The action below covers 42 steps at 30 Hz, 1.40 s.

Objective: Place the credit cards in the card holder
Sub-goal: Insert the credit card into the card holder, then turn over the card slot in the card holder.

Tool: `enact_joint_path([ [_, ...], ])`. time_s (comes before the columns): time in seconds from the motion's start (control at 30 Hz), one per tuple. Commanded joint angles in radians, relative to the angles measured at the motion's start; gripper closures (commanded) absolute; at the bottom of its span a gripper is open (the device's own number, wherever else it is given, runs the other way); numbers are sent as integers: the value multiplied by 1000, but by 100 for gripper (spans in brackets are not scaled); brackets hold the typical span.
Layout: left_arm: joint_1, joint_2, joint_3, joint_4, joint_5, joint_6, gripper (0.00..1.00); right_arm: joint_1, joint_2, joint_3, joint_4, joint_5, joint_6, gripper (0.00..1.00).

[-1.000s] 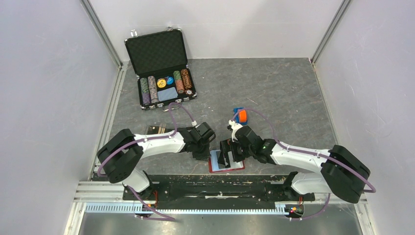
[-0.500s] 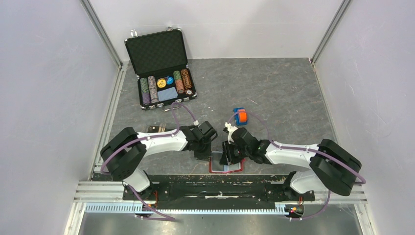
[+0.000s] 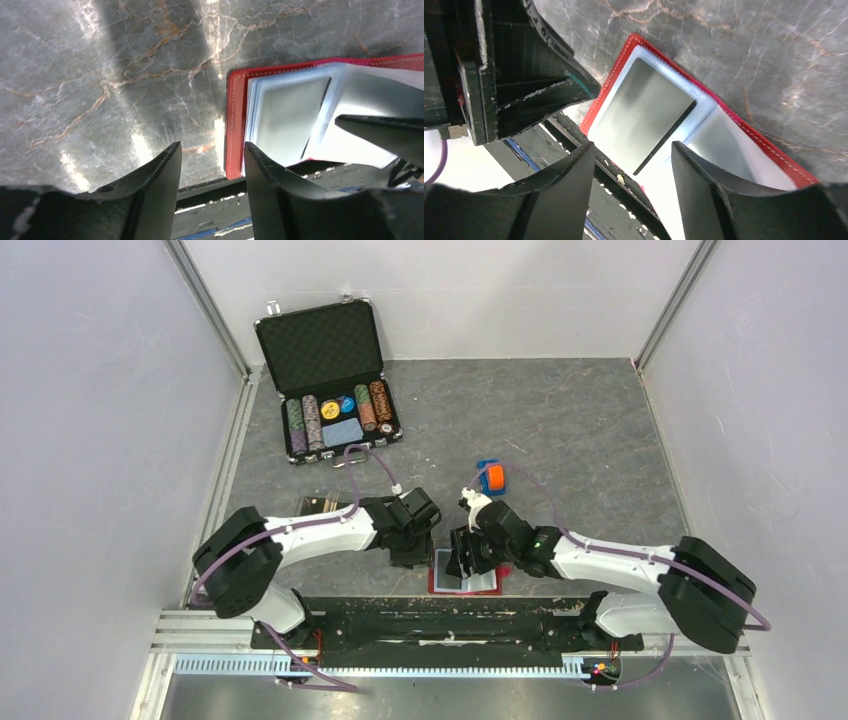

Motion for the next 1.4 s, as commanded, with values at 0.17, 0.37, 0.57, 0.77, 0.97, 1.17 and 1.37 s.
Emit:
enact_joint_path([
  [0.17, -3, -173, -101, 188, 124, -15, 35, -62, -127, -61, 45, 2, -44, 58],
  [0.37, 14, -185, -227, 447, 245, -124, 37, -155, -150, -214, 241, -159, 30, 86],
  [0.57, 18, -165, -243, 493, 251, -131, 51, -203, -136, -312, 414, -256, 98, 99],
  [0.77, 15, -167, -172, 355, 200, -69, 62, -205, -128, -316, 441, -269, 107, 100],
  [0.97, 15, -112, -128, 311, 206, -38, 58, -205, -117, -317, 459, -279, 105, 100],
  [1.17, 10, -60, -126, 294, 175, -43, 55, -204, -85, -337, 500, -295, 119, 100],
  [1.37, -3, -43, -117, 299, 169, -40, 58, -205, -41, -342, 497, -296, 115, 100],
])
